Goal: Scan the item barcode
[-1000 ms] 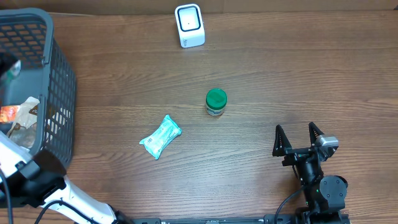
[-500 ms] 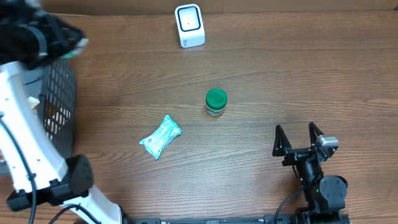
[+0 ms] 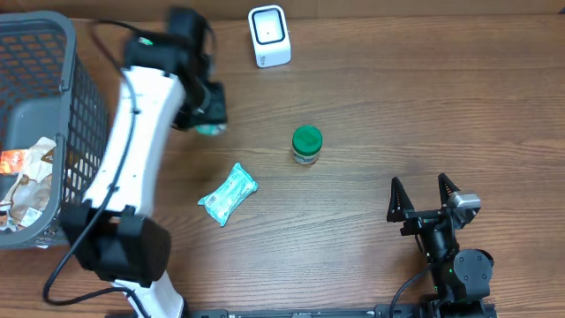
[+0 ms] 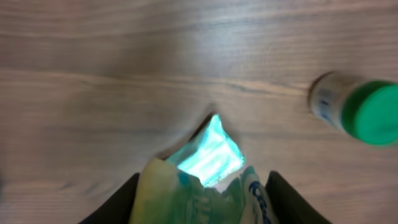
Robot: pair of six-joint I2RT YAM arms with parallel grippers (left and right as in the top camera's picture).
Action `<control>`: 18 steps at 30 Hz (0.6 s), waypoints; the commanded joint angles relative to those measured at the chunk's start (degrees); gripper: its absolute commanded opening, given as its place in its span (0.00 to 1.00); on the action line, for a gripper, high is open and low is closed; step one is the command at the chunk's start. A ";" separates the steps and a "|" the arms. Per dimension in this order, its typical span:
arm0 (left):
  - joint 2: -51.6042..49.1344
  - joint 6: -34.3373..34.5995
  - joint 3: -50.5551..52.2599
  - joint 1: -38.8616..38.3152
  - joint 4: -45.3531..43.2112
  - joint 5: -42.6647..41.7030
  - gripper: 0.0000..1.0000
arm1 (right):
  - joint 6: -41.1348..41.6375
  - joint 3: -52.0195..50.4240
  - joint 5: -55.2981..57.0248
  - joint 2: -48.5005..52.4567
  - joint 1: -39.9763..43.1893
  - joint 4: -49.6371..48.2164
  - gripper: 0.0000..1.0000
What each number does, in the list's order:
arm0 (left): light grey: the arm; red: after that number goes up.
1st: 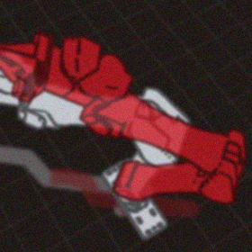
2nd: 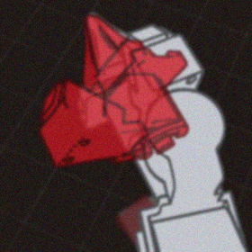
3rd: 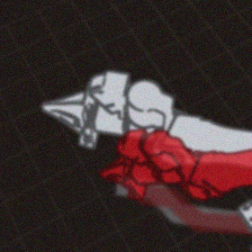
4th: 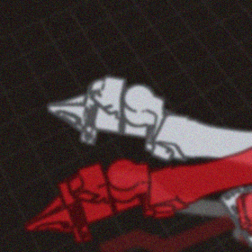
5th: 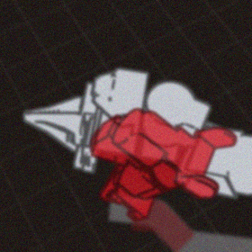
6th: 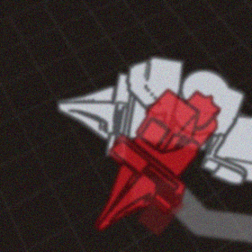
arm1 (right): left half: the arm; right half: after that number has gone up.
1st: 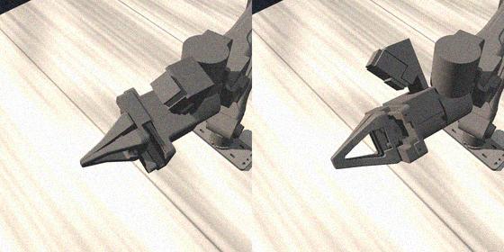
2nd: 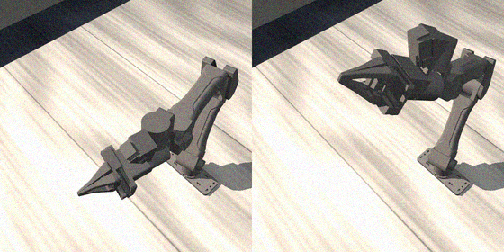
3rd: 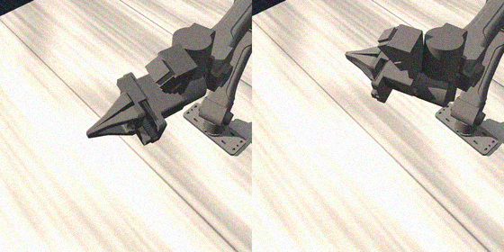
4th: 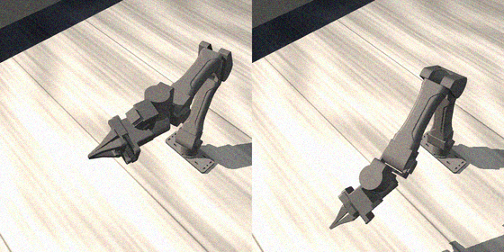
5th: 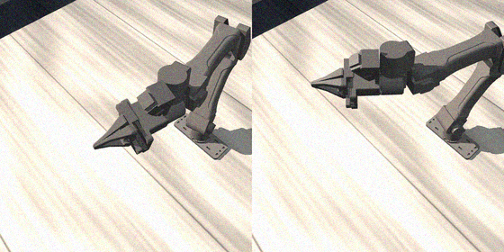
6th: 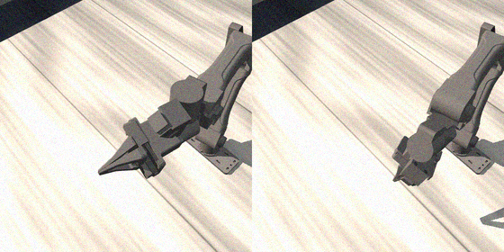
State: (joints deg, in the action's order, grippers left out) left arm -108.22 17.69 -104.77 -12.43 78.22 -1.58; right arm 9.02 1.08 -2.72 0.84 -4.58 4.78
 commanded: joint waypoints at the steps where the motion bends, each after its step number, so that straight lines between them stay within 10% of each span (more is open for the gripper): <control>1: 0.33 2.71 8.09 -1.79 -6.69 2.03 0.39 | 0.13 -0.63 0.13 -0.68 -0.28 -0.20 1.00; 8: 0.33 5.35 22.95 -3.04 -24.46 1.99 0.42 | 0.13 -0.63 0.13 -0.68 -0.28 -0.20 1.00; 18: 0.35 5.05 18.14 -2.45 -22.51 4.46 0.70 | 0.11 -0.63 0.13 -0.68 -0.28 -0.20 1.00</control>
State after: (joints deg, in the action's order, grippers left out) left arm -108.25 22.35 -81.45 -15.29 54.26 0.60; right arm 8.97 1.08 -2.72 0.84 -4.60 4.78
